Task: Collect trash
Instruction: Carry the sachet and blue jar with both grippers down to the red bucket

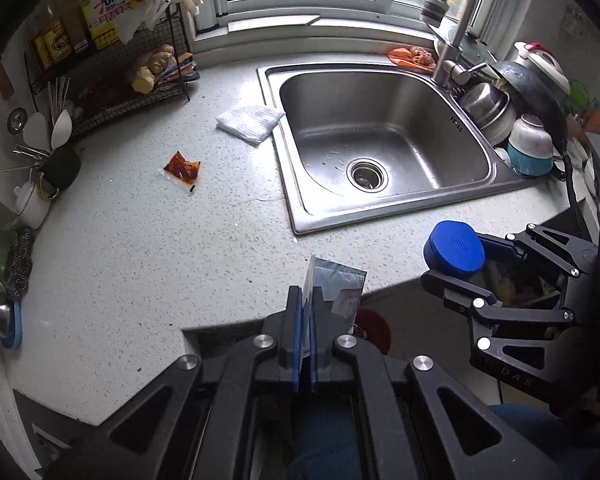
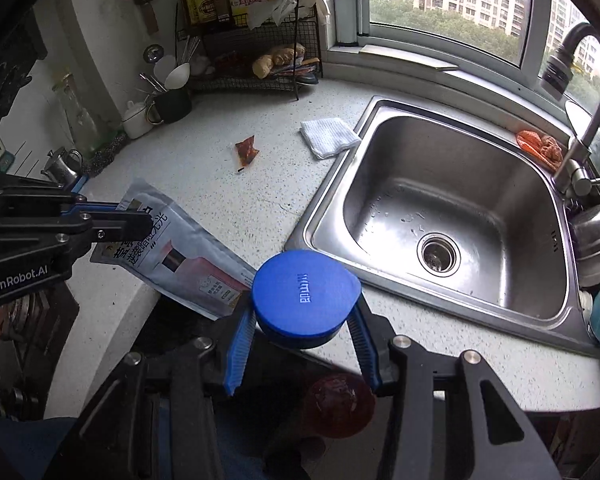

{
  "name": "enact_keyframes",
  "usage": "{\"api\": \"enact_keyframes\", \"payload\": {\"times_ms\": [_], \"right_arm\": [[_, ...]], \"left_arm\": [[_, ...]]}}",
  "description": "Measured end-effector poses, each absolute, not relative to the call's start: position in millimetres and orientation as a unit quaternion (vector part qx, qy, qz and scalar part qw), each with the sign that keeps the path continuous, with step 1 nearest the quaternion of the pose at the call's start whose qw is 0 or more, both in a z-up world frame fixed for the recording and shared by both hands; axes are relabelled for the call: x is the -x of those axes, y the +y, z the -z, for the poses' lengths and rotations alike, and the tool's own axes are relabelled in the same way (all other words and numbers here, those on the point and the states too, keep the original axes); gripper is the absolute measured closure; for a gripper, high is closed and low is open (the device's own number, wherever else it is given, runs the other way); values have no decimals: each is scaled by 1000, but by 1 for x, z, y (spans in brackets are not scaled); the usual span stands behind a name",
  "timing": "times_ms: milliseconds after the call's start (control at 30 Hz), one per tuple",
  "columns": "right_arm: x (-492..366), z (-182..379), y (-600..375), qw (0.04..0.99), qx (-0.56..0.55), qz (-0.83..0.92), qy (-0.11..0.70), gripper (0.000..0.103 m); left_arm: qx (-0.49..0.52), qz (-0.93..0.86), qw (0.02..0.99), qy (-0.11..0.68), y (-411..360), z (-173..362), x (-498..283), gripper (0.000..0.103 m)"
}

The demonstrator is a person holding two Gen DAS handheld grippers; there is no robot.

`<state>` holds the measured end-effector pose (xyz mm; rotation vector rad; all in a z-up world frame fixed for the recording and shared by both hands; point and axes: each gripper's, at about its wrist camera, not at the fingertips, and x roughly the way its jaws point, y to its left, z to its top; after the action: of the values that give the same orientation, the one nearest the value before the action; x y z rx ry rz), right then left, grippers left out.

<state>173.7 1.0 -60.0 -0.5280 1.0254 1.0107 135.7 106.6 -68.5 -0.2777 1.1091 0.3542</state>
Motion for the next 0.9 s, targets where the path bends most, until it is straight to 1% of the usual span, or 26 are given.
{"api": "enact_keyframes", "payload": {"times_ms": [133,300,533,700,900], "right_arm": [[-167,65,-36,728,226,-438,477,60],[-161,80,-72,729,223,-412,499,60],[-163,118,-106,730,221,-372,529,60],[-166,169,-127,725,205,-352,556,60],[-165,247,-143,709,199,-335,588,60]], "left_arm": [[123,-142,826,532,67,78,-131,101],[121,-116,815,555,32,103,-134,101],[131,-88,794,587,7,163,-148,101],[123,-79,775,615,-9,222,-153,101],[128,-98,751,640,-18,302,-154,101]]}}
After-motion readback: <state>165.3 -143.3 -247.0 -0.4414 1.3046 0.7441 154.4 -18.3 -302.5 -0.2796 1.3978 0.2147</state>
